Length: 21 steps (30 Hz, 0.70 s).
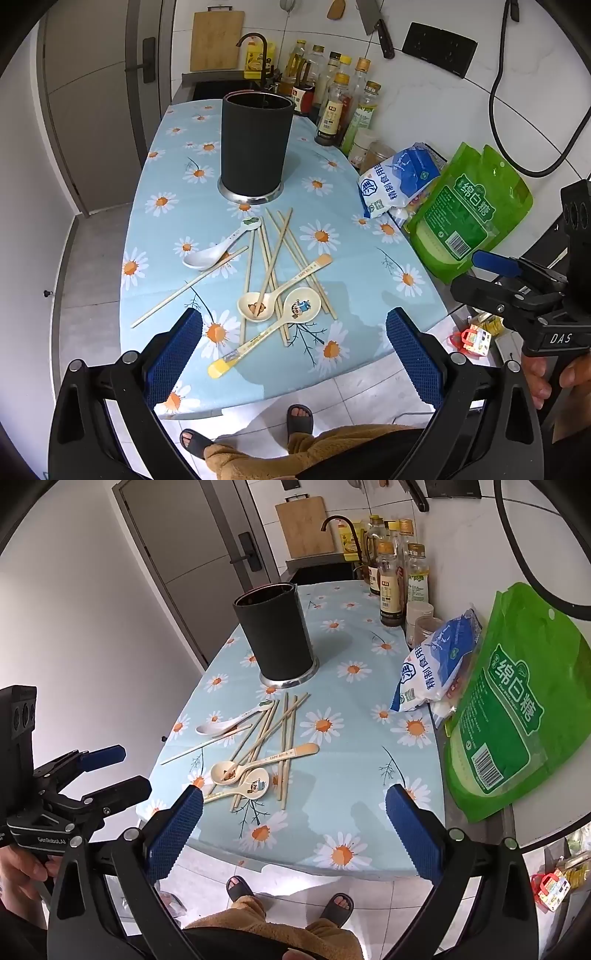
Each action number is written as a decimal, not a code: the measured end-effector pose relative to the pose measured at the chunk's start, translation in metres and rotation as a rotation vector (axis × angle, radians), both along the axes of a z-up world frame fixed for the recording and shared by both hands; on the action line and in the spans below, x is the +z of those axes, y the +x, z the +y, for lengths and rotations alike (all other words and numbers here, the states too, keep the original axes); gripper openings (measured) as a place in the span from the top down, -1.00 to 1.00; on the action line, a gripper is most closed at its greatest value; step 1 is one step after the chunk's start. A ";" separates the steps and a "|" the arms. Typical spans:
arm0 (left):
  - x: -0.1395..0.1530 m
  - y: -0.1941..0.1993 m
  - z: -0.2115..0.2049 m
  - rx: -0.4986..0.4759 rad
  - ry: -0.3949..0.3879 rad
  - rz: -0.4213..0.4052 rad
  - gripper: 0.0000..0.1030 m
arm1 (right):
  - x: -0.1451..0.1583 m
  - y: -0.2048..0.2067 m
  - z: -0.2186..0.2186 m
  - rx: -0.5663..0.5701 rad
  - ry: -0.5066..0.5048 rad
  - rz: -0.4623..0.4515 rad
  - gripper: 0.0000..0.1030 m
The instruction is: Organize utensils
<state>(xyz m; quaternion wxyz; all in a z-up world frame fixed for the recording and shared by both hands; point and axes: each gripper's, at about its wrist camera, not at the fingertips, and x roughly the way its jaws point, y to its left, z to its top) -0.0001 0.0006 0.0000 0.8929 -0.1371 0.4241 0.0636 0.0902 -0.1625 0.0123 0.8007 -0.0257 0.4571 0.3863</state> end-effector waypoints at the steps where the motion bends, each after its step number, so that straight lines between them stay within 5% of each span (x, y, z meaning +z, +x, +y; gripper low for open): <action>1: 0.000 0.000 0.001 0.002 -0.007 0.003 -0.87 | 0.000 0.000 -0.001 0.004 0.012 0.004 -0.90; 21: -0.002 0.001 -0.003 -0.002 0.009 0.022 -0.87 | -0.003 -0.003 0.002 0.022 0.016 0.017 -0.90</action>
